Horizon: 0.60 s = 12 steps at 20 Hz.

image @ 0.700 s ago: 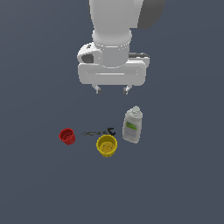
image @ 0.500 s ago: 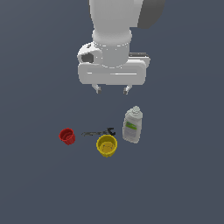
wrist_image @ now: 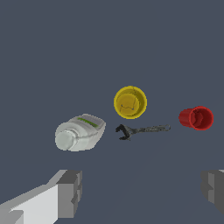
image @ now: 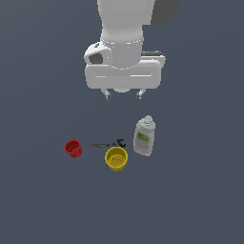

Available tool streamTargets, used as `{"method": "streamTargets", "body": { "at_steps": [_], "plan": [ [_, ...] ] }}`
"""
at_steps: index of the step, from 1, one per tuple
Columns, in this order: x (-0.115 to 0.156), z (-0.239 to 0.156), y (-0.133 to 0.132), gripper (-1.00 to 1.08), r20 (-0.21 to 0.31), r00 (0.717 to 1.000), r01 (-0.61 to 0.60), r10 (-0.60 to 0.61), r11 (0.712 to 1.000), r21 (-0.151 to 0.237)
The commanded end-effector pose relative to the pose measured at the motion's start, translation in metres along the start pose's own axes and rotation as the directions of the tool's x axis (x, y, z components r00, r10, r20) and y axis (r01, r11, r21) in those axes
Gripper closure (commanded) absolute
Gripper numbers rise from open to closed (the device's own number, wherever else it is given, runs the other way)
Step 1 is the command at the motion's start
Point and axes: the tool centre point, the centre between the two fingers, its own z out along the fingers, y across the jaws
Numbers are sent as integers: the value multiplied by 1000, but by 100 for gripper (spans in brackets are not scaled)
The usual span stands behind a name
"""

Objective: Pick up a designated object from a clutter of objects.

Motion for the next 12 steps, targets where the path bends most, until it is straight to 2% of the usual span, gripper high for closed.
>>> {"method": "streamTargets", "body": {
  "at_steps": [1,7,12],
  "plan": [
    [0,1,1,-92,1,1000,-2,2,1000,0],
    [9,16,15,-92,2,1000,-27,27,1000,4],
    [22,41,39,-92,5,997,-72,72,997,9]
  ]
}}
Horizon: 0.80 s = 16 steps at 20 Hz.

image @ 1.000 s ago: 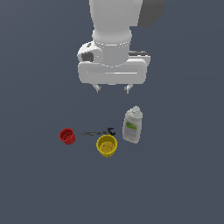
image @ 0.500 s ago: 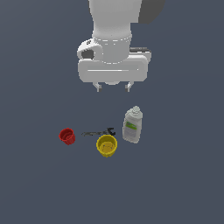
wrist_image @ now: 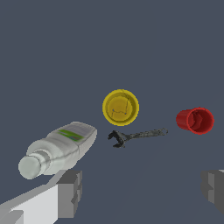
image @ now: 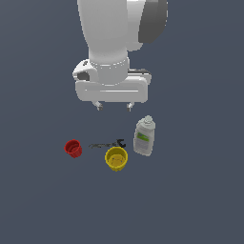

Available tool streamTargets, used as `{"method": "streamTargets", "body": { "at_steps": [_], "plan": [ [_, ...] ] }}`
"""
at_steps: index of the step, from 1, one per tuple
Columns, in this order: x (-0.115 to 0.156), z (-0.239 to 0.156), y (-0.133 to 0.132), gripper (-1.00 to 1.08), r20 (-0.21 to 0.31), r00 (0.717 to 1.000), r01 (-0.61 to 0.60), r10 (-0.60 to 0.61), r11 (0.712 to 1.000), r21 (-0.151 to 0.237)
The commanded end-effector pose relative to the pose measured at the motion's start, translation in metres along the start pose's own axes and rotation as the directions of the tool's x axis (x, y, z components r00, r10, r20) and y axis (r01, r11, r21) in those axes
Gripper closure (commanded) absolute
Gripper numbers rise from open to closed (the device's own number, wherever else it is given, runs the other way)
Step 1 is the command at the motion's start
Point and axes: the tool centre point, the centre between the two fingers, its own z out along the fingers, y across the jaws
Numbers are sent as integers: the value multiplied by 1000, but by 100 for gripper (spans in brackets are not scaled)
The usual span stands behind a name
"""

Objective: Pick up a designated object from a clutter of objects.

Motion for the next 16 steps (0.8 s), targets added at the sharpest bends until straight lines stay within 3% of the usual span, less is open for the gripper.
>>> {"method": "streamTargets", "body": {
  "at_steps": [1,9,16],
  "plan": [
    [7,15,15,-92,2,1000,-27,27,1000,2],
    [31,88,89,-92,7,989,-151,151,989,-1],
    [34,157,161,-92,10,966,-258,258,966,-19]
  ]
}}
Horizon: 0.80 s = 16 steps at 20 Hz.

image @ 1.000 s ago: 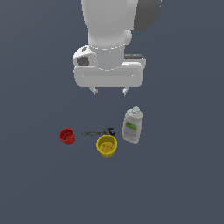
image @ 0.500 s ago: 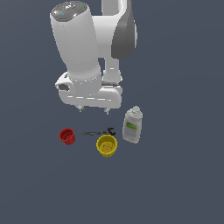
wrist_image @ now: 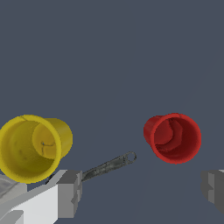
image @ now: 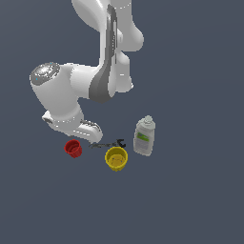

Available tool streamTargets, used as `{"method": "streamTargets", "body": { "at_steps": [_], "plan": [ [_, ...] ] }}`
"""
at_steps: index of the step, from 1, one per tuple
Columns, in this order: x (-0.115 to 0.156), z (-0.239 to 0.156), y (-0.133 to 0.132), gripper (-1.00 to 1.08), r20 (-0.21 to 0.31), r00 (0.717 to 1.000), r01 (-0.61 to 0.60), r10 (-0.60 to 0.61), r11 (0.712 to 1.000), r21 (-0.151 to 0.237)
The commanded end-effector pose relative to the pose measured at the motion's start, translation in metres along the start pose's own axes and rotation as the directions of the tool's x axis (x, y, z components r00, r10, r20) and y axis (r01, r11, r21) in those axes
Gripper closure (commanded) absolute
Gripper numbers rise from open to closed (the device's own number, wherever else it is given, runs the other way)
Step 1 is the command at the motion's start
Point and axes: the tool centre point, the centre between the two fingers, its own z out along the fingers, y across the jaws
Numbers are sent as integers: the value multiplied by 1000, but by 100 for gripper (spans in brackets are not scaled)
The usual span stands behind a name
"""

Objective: Pick up a designated object from a clutter of objects.

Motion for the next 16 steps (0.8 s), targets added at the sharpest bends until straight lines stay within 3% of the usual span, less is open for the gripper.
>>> {"method": "streamTargets", "body": {
  "at_steps": [1,9,16],
  "plan": [
    [4,21,22,-92,-1,999,-33,33,999,-7],
    [7,63,65,-92,1,995,-96,96,995,-25],
    [7,70,72,-92,2,994,-105,105,994,-28]
  ]
}}
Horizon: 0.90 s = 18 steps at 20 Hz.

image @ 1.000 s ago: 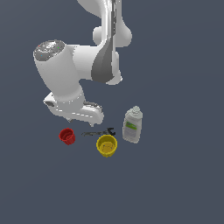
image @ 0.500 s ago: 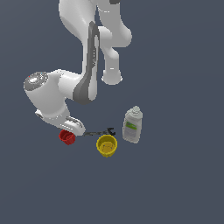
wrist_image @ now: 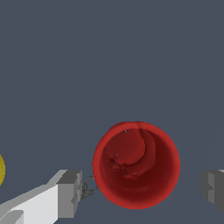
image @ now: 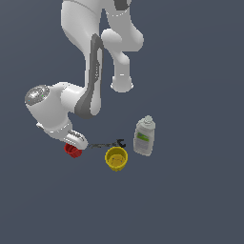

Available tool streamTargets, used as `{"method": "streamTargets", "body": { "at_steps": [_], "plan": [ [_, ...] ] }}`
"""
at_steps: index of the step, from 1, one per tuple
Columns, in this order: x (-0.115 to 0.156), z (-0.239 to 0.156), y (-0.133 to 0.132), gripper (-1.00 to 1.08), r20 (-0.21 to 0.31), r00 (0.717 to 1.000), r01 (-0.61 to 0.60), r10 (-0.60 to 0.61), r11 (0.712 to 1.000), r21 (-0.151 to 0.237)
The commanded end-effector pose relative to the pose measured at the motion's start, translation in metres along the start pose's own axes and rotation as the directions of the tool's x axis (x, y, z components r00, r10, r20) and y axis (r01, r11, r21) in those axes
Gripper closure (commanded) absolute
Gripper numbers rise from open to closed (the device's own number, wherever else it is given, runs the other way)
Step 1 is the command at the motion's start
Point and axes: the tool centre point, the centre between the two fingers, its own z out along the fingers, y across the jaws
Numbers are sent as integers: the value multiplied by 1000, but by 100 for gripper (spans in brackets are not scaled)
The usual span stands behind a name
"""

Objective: Pick up a designated object from a clutter of objects.

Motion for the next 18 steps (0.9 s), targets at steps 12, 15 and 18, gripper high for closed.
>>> {"method": "streamTargets", "body": {
  "at_steps": [12,15,18],
  "plan": [
    [0,46,1,-92,-2,1000,-1,1,1000,0],
    [0,51,1,-92,-2,1000,-1,1,1000,0],
    [1,51,1,108,-2,1000,-1,1,1000,0]
  ]
}}
